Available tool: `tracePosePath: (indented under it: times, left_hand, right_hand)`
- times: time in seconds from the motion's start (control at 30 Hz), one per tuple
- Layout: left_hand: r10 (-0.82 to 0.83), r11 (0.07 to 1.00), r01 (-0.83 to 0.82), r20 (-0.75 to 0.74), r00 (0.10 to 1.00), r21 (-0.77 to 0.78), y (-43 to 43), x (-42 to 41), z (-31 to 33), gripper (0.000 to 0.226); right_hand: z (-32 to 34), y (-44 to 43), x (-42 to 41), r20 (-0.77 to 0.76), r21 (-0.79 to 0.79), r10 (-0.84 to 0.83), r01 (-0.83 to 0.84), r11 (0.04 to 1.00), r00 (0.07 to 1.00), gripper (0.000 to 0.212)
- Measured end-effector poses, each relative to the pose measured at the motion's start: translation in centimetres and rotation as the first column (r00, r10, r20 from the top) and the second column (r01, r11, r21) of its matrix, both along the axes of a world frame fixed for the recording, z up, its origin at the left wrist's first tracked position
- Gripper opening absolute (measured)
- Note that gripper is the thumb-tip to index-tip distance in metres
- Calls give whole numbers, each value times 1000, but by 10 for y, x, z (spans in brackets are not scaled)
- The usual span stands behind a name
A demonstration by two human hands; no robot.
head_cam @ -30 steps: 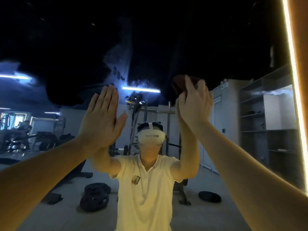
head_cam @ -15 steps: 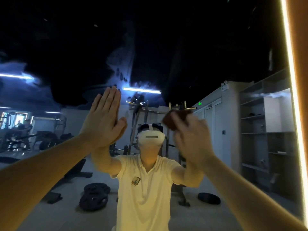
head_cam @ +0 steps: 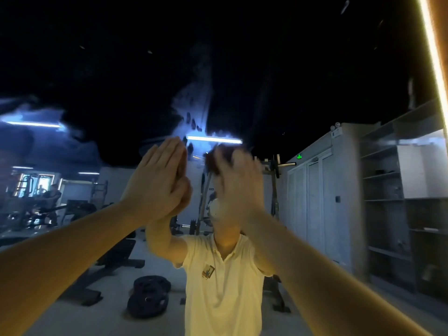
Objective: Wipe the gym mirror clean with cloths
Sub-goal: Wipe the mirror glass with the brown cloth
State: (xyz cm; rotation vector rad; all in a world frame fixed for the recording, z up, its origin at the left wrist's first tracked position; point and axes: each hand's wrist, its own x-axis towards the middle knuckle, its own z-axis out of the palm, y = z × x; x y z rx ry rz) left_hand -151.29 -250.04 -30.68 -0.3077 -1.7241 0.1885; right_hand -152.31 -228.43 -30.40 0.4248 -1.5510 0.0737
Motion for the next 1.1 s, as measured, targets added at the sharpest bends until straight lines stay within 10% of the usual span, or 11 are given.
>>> tracePosePath:
  times: [0.17, 0.3, 0.47, 0.6, 0.73, 0.97, 1.1]
  left_hand:
    - [-26, 995, 25, 13, 1000, 97, -3, -11, -17, 81]
    - [-24, 998, 22, 34, 999, 65, -9, -18, -19, 91]
    - [-92, 996, 90, 55, 994, 29, -19, -19, -14, 90]
    - [-124, 991, 124, -7, 992, 56, -38, -7, -16, 71]
    - [-39, 988, 39, -4, 999, 146, -59, -10, -23, 76]
    - [12, 993, -12, -4, 1000, 119, -61, -22, -26, 82]
    - [-31, 999, 31, 13, 999, 25, -81, -18, -24, 76]
  right_hand:
    - [-29, 30, -4, -121, 527, -50, 107, 843, 991, 62]
    - [76, 36, 2, -89, 145, -285, 295, 944, 954, 62]
    - [78, -19, -6, -60, -159, -126, 115, 980, 990, 56]
    - [-40, -39, -4, -22, 278, 75, -66, 958, 997, 51]
    - [-29, -10, -4, -115, 681, -66, 127, 721, 991, 62]
    - [109, -34, -2, -53, -123, -205, 197, 973, 977, 58]
    - [5, -77, -5, -82, 168, 7, 7, 986, 997, 53]
